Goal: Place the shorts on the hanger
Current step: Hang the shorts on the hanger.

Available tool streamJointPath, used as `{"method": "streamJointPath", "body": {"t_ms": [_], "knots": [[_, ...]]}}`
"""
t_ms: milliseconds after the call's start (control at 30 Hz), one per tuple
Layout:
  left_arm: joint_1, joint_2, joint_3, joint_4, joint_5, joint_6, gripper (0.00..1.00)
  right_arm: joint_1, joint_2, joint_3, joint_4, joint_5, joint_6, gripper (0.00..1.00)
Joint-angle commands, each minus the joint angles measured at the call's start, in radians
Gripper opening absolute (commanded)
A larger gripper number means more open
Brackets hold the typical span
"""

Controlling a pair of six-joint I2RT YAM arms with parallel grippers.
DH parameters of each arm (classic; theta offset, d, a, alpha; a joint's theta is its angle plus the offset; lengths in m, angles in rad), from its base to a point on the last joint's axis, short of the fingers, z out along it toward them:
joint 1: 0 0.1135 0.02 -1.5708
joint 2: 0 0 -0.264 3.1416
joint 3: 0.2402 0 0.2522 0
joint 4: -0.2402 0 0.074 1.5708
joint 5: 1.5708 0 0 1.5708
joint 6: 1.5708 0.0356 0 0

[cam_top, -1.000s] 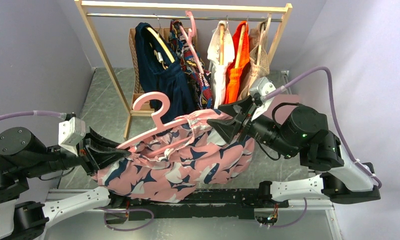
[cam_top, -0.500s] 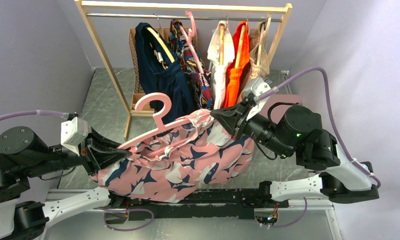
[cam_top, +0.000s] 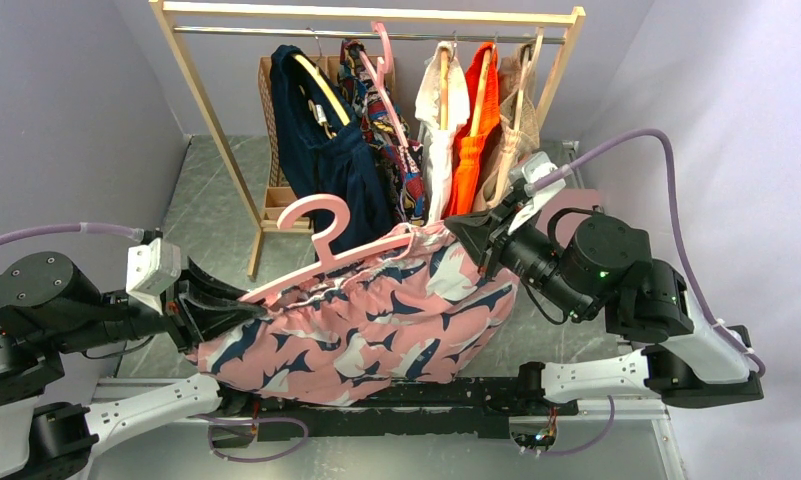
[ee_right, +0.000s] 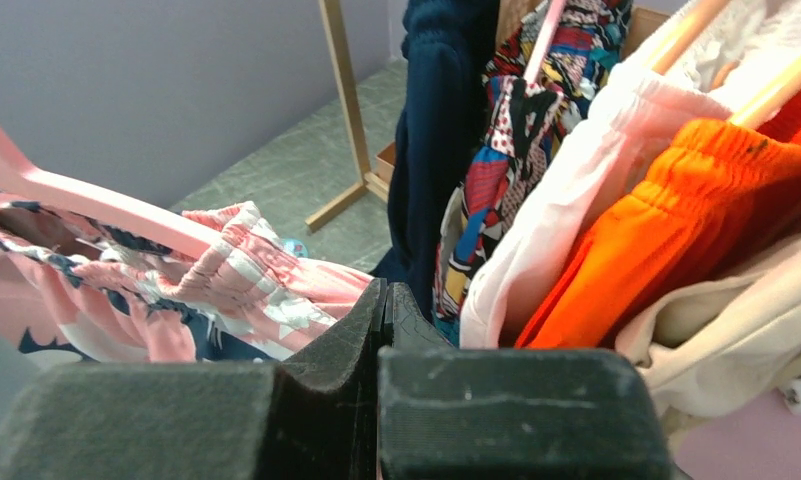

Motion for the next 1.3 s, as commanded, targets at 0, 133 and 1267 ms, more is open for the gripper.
{"method": "streamJointPath", "body": {"t_ms": [0, 133, 1267], "knots": [[0.004, -0.019, 0.005, 0.08, 0.058, 0.017, 0.07, -0.002, 0.005, 0.05, -0.163, 0.112, 0.084, 0.0], [0.004, -0.019, 0.021, 0.087, 0.053, 0.022, 0.07, -0.002, 0.022, 0.096, -0.293, 0.111, 0.172, 0.0], [0.003, 0.126, 0.098, 0.051, 0.218, 0.075, 0.07, -0.002, 0.24, 0.258, -0.024, -0.702, -0.071, 0.52]]}}
